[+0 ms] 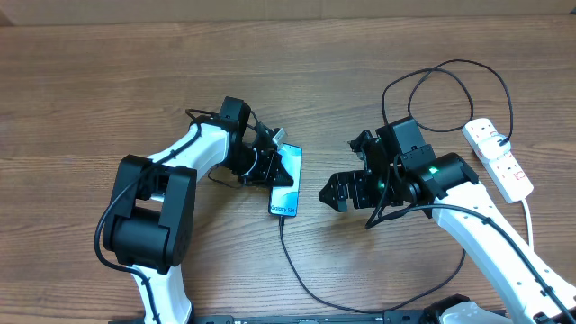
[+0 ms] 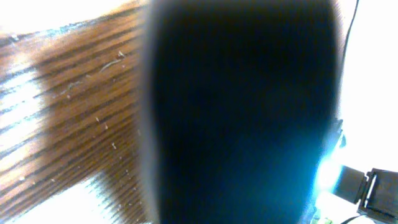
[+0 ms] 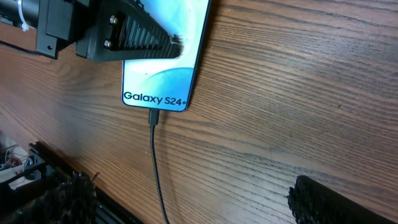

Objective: Plug charger to phone and switch on socket
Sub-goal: 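Lower the phone flat onto the table with the left gripper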

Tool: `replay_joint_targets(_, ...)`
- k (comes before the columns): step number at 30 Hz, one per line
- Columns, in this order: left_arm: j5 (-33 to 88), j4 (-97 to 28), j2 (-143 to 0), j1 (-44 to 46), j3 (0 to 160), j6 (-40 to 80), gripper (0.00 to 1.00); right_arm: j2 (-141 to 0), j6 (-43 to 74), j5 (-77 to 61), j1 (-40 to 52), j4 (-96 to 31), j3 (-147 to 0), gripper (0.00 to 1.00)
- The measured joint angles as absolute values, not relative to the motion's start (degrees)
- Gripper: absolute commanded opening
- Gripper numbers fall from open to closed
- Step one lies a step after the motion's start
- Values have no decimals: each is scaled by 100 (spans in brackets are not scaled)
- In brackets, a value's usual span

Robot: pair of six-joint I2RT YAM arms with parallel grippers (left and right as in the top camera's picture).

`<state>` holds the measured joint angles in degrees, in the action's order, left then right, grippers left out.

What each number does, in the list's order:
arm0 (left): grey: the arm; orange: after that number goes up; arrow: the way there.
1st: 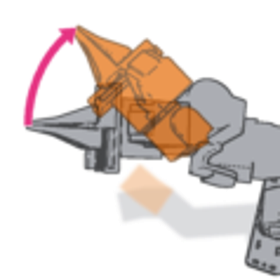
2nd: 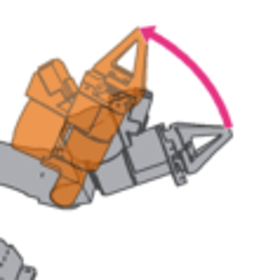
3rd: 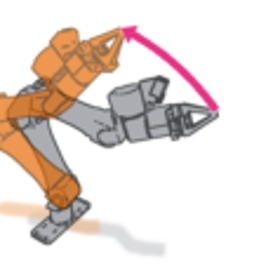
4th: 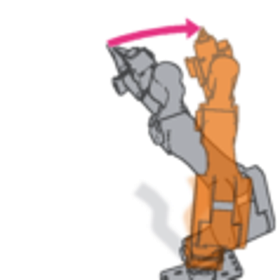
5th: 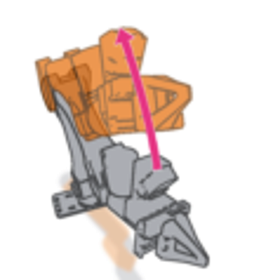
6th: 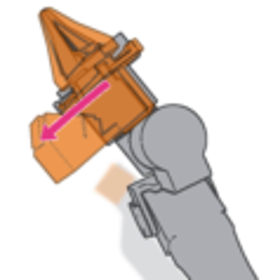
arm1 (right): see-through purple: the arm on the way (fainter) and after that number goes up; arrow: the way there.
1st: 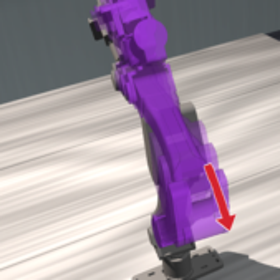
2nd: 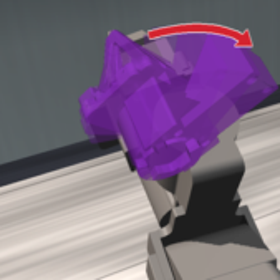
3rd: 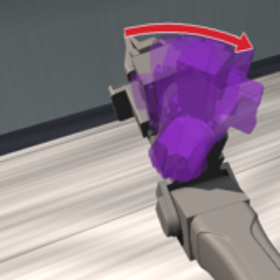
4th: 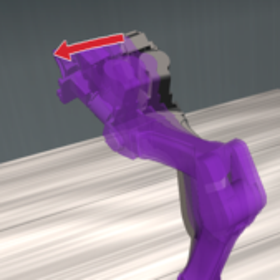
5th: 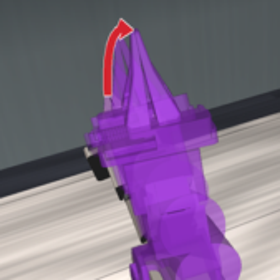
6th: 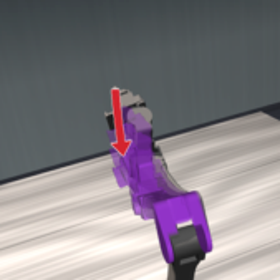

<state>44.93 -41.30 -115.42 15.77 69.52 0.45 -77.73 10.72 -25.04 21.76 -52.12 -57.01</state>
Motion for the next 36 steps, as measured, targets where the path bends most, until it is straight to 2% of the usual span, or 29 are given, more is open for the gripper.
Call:
replay_joint_targets(13,4901,-3865,-11972,1570,6949,408,4,-7773,1072,-2504,2176,-5214,-5701,100)
replay_joint_targets(28,4418,-3774,-11926,1350,7070,1551,4,-7773,1072,-2462,2176,-5205,-5701,100)
replay_joint_targets(36,4344,-3769,-11909,1350,7087,1603,5,-7773,1072,-2458,2176,-5190,-5701,100)
